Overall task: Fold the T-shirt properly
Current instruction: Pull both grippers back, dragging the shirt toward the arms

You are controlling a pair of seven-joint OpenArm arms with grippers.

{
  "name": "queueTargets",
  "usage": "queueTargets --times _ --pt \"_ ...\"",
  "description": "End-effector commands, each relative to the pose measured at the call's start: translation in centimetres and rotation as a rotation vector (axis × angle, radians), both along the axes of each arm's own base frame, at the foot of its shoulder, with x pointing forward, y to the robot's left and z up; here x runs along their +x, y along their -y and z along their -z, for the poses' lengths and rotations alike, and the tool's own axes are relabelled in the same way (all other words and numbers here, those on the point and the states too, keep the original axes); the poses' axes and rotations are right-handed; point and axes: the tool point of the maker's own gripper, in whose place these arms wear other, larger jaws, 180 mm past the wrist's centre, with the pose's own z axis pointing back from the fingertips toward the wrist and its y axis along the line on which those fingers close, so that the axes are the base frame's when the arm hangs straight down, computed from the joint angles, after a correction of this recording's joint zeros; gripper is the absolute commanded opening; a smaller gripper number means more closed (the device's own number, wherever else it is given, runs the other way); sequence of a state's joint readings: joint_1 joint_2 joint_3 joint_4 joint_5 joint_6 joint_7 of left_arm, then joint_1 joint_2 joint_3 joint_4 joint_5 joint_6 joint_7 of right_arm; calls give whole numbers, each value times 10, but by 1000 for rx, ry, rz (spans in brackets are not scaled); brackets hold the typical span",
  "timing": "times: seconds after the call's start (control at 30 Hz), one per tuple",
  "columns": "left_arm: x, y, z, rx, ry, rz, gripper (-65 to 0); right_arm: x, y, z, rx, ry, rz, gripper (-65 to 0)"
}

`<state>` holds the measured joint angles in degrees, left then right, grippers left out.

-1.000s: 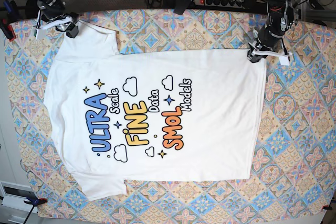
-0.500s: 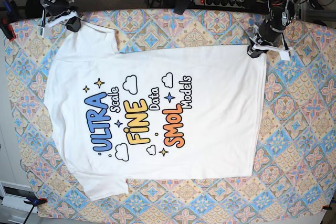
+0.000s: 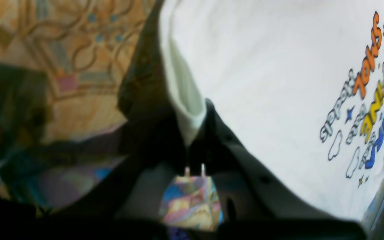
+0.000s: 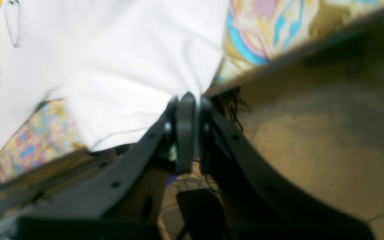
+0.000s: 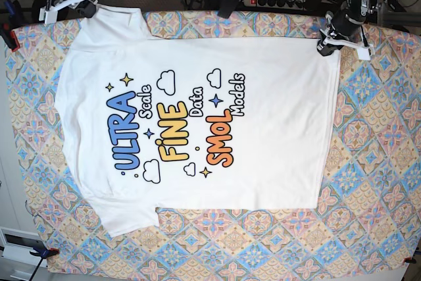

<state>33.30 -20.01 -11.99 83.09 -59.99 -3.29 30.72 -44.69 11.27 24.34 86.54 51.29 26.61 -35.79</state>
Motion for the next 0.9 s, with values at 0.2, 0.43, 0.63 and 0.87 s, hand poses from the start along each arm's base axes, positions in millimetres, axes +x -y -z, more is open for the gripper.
queueTargets --times 0.2,0.43,0.63,0.87 --pt "-41 1 -11 51 -98 70 -650 -16 -11 -27 6 52 -122 -648" --pt "-48 -3 -25 72 -89 80 -650 -32 -6 -48 -37 57 -95 -648" --pt "-47 -14 -32 96 -77 62 -650 -24 -14 -63 -49 92 -137 -648" --pt "-13 -26 -53 124 25 36 -650 -10 -12 -74 -81 93 -190 -648"
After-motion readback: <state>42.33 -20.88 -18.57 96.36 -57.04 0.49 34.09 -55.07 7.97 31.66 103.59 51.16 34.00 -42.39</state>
